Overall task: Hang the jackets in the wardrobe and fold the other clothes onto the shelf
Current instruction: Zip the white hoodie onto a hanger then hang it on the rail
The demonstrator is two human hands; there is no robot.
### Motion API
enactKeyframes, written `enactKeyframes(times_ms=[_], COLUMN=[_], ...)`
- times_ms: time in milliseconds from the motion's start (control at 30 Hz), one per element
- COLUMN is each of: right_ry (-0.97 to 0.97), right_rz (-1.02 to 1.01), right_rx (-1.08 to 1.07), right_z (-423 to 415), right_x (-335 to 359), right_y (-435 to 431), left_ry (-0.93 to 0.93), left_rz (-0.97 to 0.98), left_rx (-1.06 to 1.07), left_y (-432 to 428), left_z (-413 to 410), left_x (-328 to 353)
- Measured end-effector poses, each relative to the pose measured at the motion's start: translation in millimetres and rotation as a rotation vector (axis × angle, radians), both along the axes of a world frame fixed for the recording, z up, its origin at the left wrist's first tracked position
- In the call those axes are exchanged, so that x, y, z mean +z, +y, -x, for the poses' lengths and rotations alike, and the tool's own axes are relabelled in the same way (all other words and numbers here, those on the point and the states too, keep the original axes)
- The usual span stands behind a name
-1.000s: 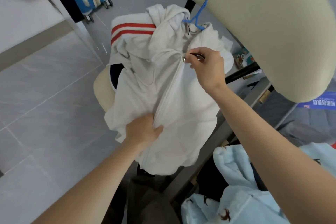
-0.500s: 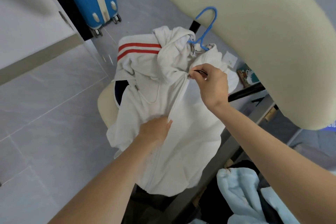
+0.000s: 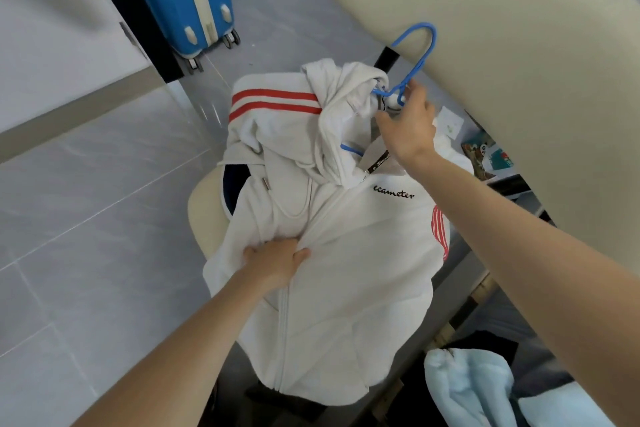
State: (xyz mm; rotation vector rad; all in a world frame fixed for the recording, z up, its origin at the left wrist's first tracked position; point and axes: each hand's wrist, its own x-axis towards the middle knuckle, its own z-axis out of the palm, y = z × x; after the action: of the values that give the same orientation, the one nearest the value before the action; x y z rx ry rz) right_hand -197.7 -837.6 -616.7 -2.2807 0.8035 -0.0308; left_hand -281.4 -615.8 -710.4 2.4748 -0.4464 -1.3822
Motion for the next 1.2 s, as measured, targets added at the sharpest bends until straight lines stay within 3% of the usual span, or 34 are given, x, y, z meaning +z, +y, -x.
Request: enactKeyframes(times_ms=[100, 200, 367, 500, 733, 900, 1200], right_ry=[0.088, 0.075, -0.128, -0.235, -0.443, -0.486, -0.510], right_rz=[0.096, 0.256, 0.012, -0.054, -0.171, -0.237, -0.102], right_rx=[0.012, 0.174, 0.272, 0.264, 0.376, 0.556, 0.871], right_z=[-9, 8, 47, 55, 84, 107, 123], right_x=[3, 13, 50, 101, 228, 320, 466], right_y=[0, 7, 49, 74, 129, 181, 289], left_ry=[-0.025, -0.073, -0.043, -0.207, -0.304, -0.584, -1.111], left_rz=[0.019, 0.123, 0.413, 0.529, 0.698, 0.753, 0.784], left_rx=[0.016, 0.066, 0.442, 0.608, 0.842, 0.941, 1.001], left_y=[2, 8, 29, 44, 80, 124, 256], left_z=[4, 16, 23, 4, -7, 2, 16], left_x=[2, 9, 49, 105, 225, 321, 494])
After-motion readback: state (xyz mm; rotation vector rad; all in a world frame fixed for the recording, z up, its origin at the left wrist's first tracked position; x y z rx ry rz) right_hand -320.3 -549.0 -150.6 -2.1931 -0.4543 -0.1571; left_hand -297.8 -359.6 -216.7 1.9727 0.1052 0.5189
